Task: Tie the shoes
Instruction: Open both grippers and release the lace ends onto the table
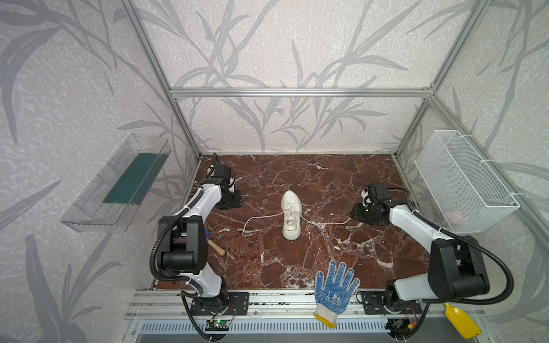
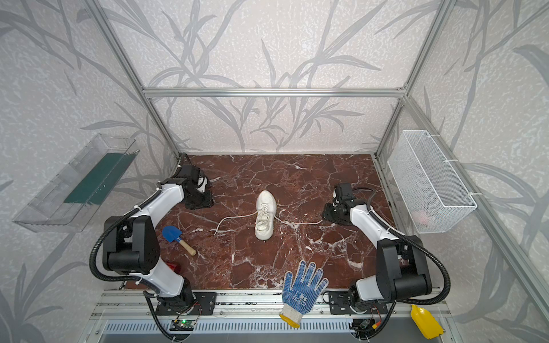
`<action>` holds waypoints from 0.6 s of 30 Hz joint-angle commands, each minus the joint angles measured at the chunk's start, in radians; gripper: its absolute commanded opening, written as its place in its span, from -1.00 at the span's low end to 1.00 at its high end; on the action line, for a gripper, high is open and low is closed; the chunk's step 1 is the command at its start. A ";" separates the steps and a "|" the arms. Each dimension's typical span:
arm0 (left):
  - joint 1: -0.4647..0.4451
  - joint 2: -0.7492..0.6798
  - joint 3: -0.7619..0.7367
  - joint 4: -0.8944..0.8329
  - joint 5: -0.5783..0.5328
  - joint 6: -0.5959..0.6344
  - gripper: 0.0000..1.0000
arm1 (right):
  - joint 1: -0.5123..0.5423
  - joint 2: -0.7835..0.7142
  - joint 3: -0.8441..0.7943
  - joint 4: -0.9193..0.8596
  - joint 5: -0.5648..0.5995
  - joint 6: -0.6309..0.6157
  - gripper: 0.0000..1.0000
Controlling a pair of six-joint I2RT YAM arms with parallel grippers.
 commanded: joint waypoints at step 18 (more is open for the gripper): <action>-0.275 -0.064 -0.102 0.147 -0.086 -0.041 0.01 | 0.205 0.012 0.060 -0.170 0.191 0.321 0.09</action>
